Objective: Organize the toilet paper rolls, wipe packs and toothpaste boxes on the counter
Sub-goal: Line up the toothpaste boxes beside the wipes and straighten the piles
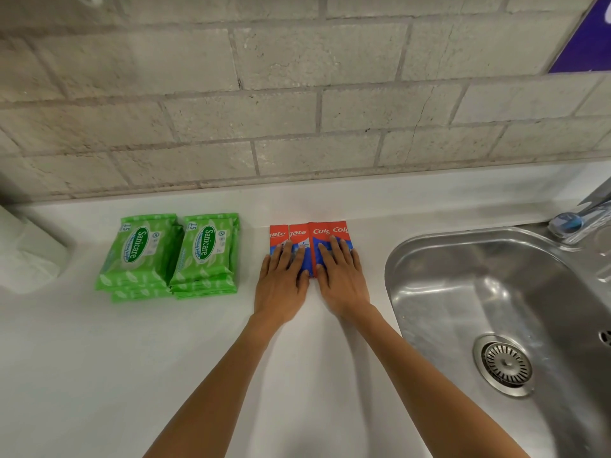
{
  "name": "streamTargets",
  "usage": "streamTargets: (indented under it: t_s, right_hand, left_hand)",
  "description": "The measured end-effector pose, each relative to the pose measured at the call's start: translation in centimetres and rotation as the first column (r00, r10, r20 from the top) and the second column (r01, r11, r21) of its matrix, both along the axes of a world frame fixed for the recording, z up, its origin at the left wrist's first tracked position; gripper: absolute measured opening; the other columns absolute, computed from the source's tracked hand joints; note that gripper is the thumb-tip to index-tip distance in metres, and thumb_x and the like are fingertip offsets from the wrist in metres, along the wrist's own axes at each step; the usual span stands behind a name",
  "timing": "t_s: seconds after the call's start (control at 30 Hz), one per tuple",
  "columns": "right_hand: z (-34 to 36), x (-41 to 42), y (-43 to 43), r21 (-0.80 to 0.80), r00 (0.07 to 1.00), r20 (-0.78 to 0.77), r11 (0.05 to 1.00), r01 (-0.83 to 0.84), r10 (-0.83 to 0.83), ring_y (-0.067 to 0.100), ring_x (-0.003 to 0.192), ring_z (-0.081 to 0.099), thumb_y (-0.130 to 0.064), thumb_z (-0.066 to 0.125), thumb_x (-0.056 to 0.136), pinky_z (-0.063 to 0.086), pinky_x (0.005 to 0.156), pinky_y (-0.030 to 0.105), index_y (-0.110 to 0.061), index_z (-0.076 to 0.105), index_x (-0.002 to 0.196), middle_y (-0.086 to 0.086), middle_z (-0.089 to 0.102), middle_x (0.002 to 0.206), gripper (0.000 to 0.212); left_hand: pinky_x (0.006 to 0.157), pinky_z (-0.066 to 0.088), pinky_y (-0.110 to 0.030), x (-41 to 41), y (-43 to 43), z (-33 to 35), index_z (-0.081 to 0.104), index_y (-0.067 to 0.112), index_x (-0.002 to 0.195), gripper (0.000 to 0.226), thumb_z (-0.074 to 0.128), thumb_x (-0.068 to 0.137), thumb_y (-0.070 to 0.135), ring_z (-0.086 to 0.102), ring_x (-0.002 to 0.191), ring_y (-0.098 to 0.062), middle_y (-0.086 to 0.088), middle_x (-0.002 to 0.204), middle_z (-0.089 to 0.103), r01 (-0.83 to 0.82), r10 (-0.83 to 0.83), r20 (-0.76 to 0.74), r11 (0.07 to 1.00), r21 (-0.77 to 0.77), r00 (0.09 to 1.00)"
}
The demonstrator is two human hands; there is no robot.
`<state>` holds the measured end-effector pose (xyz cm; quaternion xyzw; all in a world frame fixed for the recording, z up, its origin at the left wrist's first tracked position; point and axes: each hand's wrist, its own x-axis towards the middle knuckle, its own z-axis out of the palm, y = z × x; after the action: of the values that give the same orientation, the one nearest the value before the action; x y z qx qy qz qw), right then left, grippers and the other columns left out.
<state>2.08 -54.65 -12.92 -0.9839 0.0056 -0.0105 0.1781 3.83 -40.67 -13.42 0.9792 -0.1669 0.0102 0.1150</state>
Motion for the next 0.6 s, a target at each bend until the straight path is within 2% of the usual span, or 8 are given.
streamTargets:
  t_s: [0.43,0.6]
  right_hand:
    - [-0.10,0.09,-0.07,0.007,1.000,-0.014,1.000,-0.008,0.008,0.018,0.147,-0.006,-0.036,0.022,0.101,-0.011,0.115,0.031,-0.018,0.011,0.150,0.004,0.002,0.160,0.054]
    - [0.10,0.09,-0.02,0.067,0.999,0.031,0.998,0.014,-0.016,0.018,0.148,-0.005,-0.035,0.025,0.100,-0.012,0.115,0.032,-0.020,0.011,0.150,0.004,0.004,0.160,0.054]
  left_hand:
    - [0.119,0.000,-0.036,0.15,0.16,-0.07,0.011,0.022,0.149,0.053,0.022,0.099,0.036,0.003,0.147,-0.019,-0.004,0.159,0.008,0.000,0.000,0.003,1.000,-0.004,1.000]
    - [0.119,0.002,-0.036,0.02,0.03,0.21,0.012,0.020,0.149,0.056,0.028,0.097,0.037,0.005,0.147,-0.018,-0.004,0.159,0.010,-0.070,0.071,0.008,0.992,-0.108,0.997]
